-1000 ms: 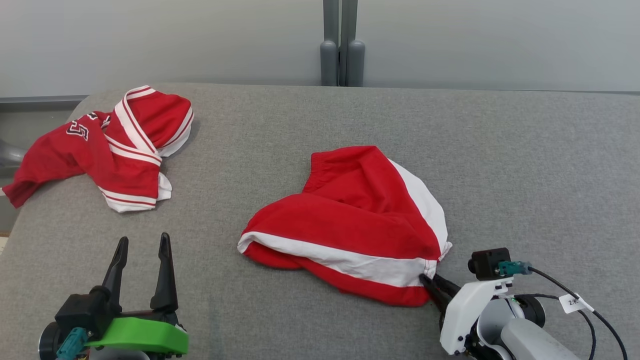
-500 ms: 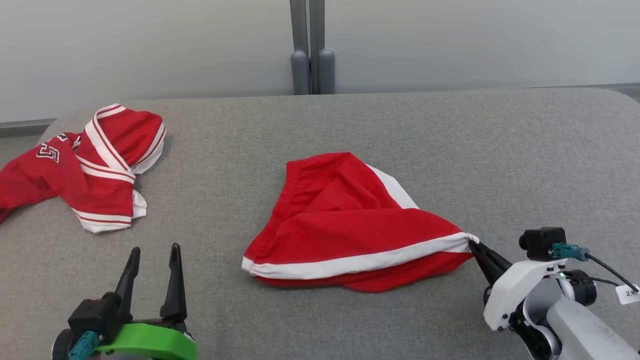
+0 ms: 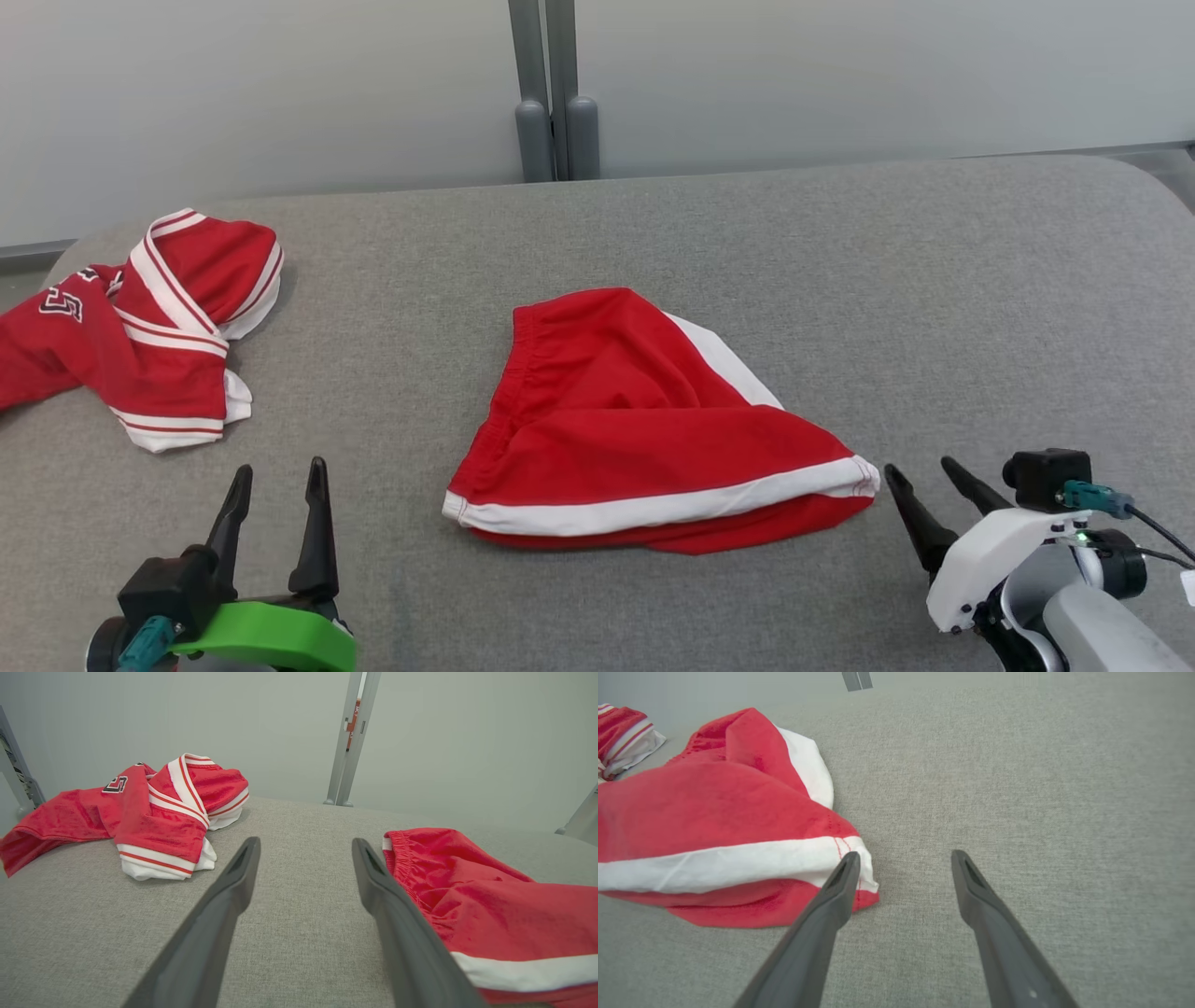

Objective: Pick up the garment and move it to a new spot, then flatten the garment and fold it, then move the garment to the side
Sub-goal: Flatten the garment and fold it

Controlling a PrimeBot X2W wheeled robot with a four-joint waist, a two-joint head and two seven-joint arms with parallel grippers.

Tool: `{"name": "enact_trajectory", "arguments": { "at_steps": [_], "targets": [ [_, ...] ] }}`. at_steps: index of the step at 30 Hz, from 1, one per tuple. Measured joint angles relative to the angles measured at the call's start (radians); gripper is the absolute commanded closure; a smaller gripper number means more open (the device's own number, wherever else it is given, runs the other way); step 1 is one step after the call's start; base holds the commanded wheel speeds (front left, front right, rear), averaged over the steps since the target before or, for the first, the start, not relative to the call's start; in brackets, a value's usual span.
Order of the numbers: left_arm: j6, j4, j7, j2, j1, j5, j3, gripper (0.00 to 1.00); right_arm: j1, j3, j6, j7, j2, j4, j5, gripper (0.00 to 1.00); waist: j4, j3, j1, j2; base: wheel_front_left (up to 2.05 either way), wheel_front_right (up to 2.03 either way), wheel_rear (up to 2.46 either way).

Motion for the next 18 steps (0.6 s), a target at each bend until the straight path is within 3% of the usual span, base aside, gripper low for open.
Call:
{"name": "enact_trajectory", "arguments": {
  "at_steps": [7,15,18],
  "targets": [
    [0.013,-0.034,0.0,0.005,0.007,0.003,0.014,0.0,0.01,-0.096,0.0,-0.16,0.018,-0.122,-0.09,0.0,-0.012,-0.024,0.0,0.0,0.0,0.0,0.0],
    [0.022,-0.08,0.0,0.01,0.015,0.02,0.016,0.0,0.062,-0.247,0.0,-0.182,0.113,-0.4,-0.204,0.0,-0.027,-0.045,0.0,0.0,0.0,0.0,0.0],
    [0.024,-0.082,0.0,0.009,0.022,0.02,0.022,0.0,0.109,-0.301,0.0,-0.182,0.143,-0.428,-0.246,0.0,-0.03,-0.049,0.0,0.0,0.0,0.0,0.0]
  ]
}}
